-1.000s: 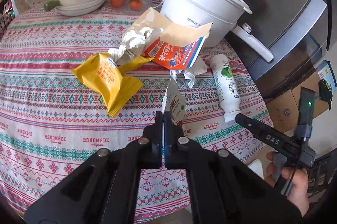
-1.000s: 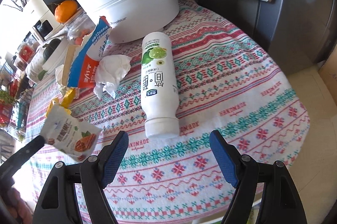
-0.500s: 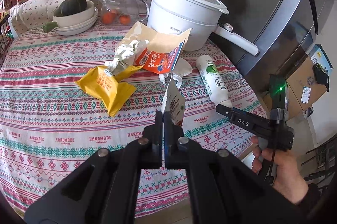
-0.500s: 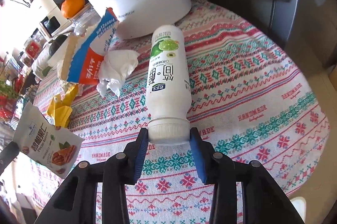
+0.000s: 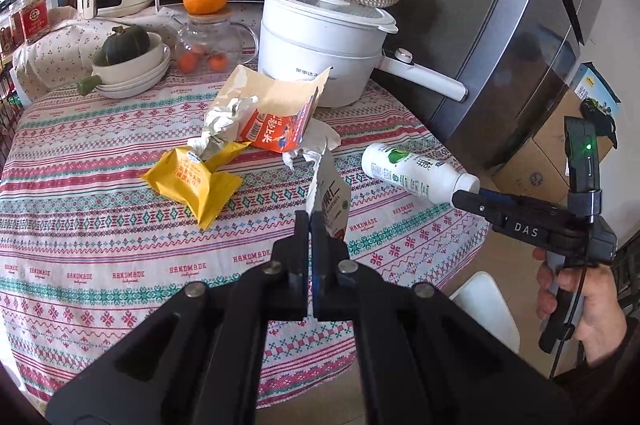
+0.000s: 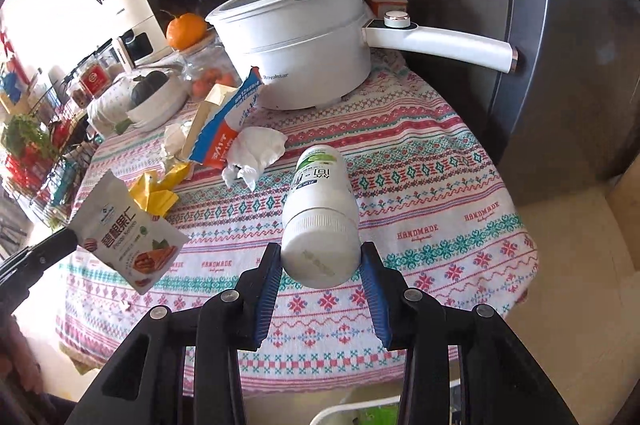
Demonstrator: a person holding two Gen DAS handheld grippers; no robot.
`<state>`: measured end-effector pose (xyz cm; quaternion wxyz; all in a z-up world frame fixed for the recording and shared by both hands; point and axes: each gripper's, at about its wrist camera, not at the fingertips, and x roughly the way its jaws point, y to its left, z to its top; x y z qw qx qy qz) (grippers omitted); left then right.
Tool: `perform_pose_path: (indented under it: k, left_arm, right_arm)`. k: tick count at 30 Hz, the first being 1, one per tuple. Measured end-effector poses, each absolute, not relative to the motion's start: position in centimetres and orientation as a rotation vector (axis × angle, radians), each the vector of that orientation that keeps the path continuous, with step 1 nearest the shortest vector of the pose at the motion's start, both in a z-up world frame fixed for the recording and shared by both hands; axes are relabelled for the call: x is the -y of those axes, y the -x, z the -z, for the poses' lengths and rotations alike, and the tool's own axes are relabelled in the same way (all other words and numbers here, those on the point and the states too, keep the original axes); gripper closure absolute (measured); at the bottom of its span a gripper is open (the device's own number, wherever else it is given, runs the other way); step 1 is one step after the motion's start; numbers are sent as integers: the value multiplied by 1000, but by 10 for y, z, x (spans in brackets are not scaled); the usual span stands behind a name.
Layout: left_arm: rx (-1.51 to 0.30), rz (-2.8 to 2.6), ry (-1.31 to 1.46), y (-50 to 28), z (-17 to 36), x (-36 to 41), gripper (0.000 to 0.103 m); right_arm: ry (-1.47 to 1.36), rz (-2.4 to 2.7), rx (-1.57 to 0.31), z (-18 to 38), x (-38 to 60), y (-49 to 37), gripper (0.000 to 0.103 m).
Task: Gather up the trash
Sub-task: 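Carry the yogurt bottle to the white bin and release it with the right gripper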
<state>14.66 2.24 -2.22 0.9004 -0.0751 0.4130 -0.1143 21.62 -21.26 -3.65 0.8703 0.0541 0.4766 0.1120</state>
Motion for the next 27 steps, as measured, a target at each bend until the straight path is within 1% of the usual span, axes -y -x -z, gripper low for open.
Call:
perform_pose_path:
  k: [9, 20, 27]
  left_arm:
    - [-838, 268, 124, -130, 19, -9, 102]
    - [-838, 320, 78, -113, 19, 7, 102]
    - [-851, 375, 44, -100, 23, 24, 102]
  right_arm:
    - [-109, -272, -1028, 22, 221, -185, 63]
    - [-51, -318, -975, -7, 228, -145, 63]
    - [-29, -313, -954, -15, 241, -120, 63]
